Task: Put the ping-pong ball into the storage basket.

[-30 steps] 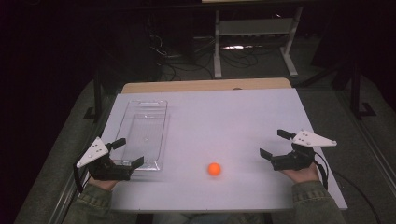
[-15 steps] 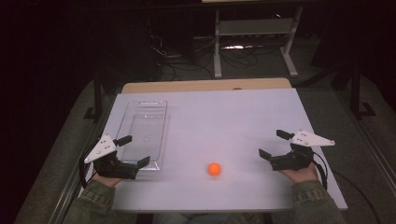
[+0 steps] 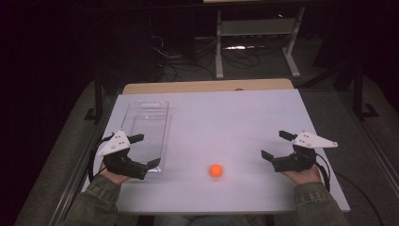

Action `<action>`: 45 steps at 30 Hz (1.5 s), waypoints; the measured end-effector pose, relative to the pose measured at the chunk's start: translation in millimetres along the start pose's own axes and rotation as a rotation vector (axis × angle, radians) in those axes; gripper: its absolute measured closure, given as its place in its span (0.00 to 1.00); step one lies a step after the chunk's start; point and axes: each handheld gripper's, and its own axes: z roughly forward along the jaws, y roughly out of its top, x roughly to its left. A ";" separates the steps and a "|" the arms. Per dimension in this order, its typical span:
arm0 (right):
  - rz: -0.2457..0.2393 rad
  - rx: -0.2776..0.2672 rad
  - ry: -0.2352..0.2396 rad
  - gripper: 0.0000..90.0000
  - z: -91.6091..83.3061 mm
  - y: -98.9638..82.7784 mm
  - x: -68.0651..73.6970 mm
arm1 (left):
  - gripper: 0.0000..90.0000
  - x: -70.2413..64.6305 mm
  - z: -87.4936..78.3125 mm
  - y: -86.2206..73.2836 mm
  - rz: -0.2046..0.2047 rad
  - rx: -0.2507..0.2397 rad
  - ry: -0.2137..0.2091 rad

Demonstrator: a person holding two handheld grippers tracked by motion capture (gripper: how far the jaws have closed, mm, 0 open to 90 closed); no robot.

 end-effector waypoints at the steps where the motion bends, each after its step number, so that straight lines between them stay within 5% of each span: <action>1: 0.002 0.001 0.000 0.00 0.0 0.0 0.0 | 0.00 0.0 1.1 1.2 0.005 0.007 -0.004; 45: -0.016 0.014 0.001 0.00 0.8 -0.2 1.6 | 0.00 -14.5 50.1 39.8 0.096 0.218 -0.175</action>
